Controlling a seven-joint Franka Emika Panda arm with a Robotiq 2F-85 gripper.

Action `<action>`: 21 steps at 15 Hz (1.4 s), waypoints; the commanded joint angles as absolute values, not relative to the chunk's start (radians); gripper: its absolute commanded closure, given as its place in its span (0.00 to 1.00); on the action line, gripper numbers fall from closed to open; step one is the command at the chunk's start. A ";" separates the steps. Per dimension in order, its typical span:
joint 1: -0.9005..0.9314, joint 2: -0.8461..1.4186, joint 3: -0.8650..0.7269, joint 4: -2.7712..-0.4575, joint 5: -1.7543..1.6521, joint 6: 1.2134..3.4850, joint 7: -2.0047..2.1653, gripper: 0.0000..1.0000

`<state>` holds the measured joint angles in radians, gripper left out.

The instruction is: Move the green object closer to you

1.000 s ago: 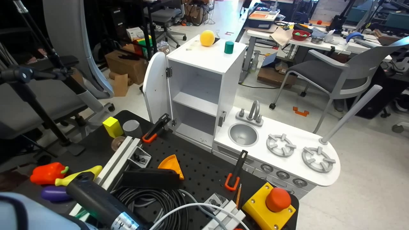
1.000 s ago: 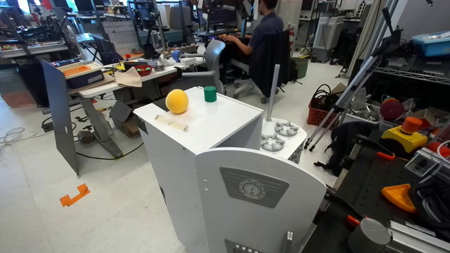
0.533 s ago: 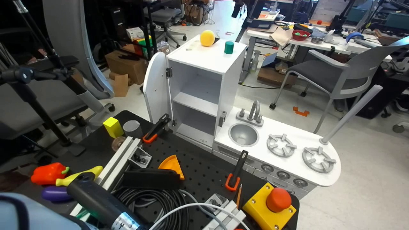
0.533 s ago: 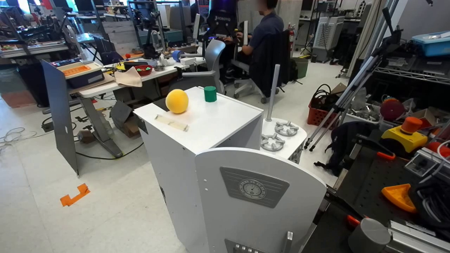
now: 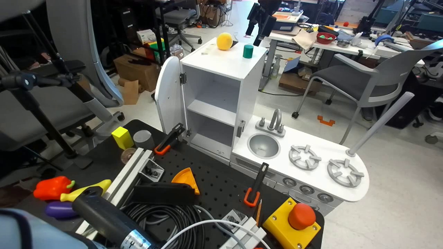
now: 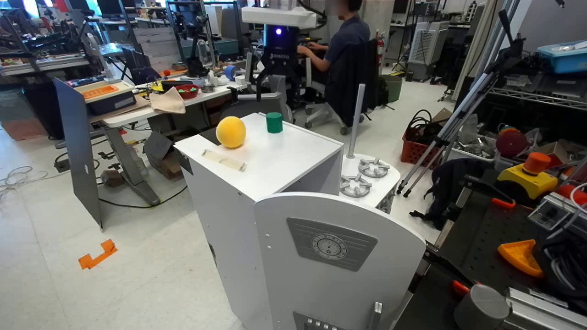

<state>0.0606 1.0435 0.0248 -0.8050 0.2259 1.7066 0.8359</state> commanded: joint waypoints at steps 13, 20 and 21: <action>0.096 1.186 -0.006 -0.628 0.153 1.658 0.979 0.00; 0.089 1.197 0.007 -0.608 0.162 1.612 1.007 0.42; 0.088 1.197 0.007 -0.605 0.163 1.606 1.011 0.49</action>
<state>0.0872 1.1661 0.0057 -0.6731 0.1598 1.6533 0.9854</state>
